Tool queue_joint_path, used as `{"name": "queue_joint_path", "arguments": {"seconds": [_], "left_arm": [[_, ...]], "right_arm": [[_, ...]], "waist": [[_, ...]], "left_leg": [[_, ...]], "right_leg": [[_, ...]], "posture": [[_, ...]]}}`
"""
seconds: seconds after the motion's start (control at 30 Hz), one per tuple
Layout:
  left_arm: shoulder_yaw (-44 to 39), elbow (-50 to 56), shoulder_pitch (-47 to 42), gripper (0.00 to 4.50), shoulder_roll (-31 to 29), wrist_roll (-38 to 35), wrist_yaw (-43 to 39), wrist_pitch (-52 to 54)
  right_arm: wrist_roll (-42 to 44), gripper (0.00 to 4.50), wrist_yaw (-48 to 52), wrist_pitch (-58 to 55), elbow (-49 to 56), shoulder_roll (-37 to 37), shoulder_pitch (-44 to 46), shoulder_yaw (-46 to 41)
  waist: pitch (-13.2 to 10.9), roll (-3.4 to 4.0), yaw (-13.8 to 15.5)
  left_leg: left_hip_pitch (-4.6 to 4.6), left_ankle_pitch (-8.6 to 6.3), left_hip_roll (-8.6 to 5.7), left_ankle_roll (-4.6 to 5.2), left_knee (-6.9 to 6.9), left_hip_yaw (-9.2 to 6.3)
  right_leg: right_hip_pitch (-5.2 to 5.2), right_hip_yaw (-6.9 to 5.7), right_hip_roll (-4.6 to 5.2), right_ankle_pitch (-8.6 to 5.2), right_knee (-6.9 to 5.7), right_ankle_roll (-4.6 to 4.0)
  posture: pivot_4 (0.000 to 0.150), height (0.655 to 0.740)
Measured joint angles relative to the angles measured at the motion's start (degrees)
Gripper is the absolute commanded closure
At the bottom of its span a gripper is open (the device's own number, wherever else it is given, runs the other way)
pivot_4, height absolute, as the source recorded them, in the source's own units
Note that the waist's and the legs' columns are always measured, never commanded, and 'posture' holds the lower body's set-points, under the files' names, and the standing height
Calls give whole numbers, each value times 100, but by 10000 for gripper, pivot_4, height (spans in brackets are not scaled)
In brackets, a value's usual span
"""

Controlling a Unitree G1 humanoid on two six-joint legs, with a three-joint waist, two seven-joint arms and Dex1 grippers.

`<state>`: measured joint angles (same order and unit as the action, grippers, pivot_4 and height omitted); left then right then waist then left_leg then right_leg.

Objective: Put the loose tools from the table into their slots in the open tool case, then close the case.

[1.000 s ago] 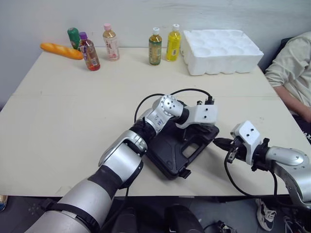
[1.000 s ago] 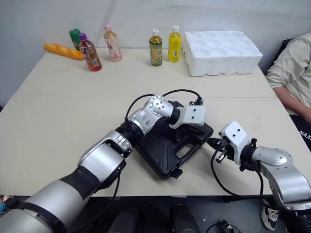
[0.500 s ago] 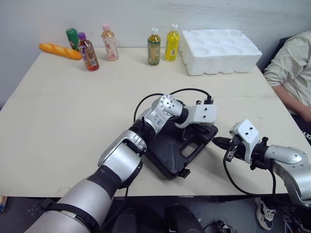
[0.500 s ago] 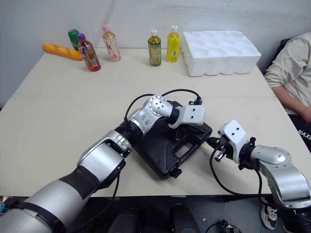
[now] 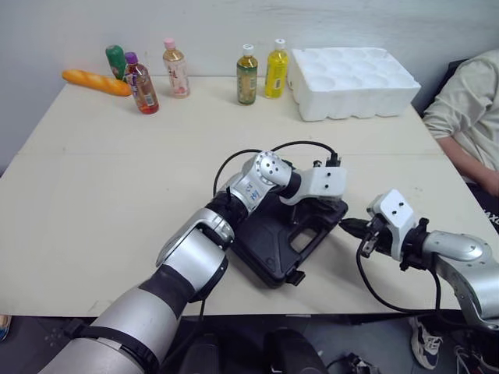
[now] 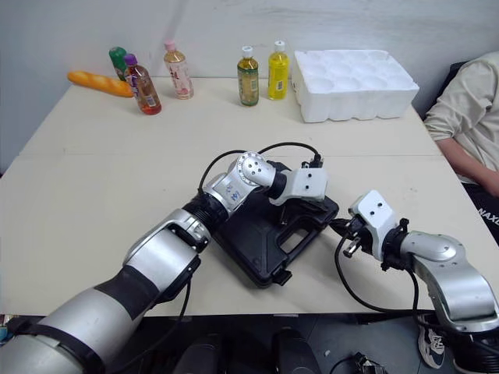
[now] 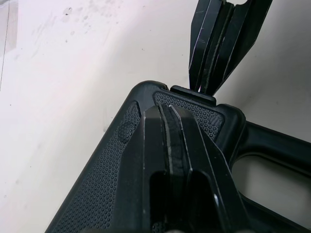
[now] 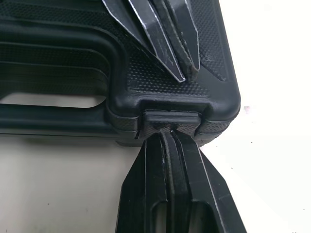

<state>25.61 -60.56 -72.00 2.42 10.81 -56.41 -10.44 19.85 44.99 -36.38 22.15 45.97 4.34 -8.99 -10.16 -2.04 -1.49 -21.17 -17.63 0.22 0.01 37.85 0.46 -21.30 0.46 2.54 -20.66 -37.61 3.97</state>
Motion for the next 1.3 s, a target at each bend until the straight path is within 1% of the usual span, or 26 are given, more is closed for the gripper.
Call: {"name": "queue_joint_path", "arguments": {"seconds": [0.2, 0.3, 0.4, 0.53, 0.67, 0.8, 1.03, 1.13, 1.3], "left_arm": [[2, 108, 67, 44288, -4, 0, -8, -2], [2, 108, 68, 44288, -11, 5, -8, -2], [3, 110, 68, 44288, -7, 5, -8, -2], [3, 110, 67, 44288, 0, 5, -9, -4], [4, 110, 65, 44288, 7, 5, -11, -7], [6, 110, 64, 44288, 0, 18, -13, -9], [5, 110, 56, 44288, -34, 51, -12, -9], [5, 111, 53, 44288, -15, 51, -10, -9], [5, 116, 62, 44288, -13, 51, -11, -9]], "right_arm": [[53, 45000, 222, 161, 99, 297, -829, -689], [59, 45000, 239, 216, 96, 290, -969, -751], [107, 45000, 218, 235, 99, 261, -910, -742], [157, 45000, 164, 232, 100, 206, -600, -654], [156, 45000, 125, 232, 66, 100, -213, -298], [137, 45000, 86, 231, -2, 82, 46, -119], [76, 45000, 33, 222, -14, 14, 203, 61], [115, 45000, 64, 193, -9, 60, 121, -12], [242, 45000, 119, 99, -8, 212, -163, -506]], "waist": [[13, -15, 86], [17, -14, 83], [17, -14, 86], [17, -14, 100], [17, -14, 111], [20, -18, 117], [26, -29, 9], [26, -28, 14], [26, -29, 50]], "left_leg": [[4, -1, -2, 1, -1, -2], [7, -2, -2, 1, -3, -2], [6, -2, -2, 1, -3, -3], [6, -2, -2, 2, -5, -4], [6, -2, -2, 2, -5, -4], [6, -2, -1, 2, -6, -5], [10, -2, 1, 1, -15, -8], [8, -1, 0, 1, -17, -10], [6, -2, -3, 1, -17, -10]], "right_leg": [[13, -2, 4, 0, 15, 0], [16, -1, 4, 0, 15, 0], [16, -2, 4, 0, 17, 0], [16, -3, 4, 0, 18, 0], [14, -3, 4, 0, 19, 0], [15, -3, 4, 0, 19, 0], [17, -6, 4, 0, 18, 0], [16, -8, 5, 0, 20, 0], [17, -8, 8, 0, 24, 0]], "posture": [[1500, 7400], [1500, 7400], [1500, 7400], [1500, 7400], [1500, 7400], [1500, 7400], [1500, 7400], [1500, 7400], [1500, 7400]]}}
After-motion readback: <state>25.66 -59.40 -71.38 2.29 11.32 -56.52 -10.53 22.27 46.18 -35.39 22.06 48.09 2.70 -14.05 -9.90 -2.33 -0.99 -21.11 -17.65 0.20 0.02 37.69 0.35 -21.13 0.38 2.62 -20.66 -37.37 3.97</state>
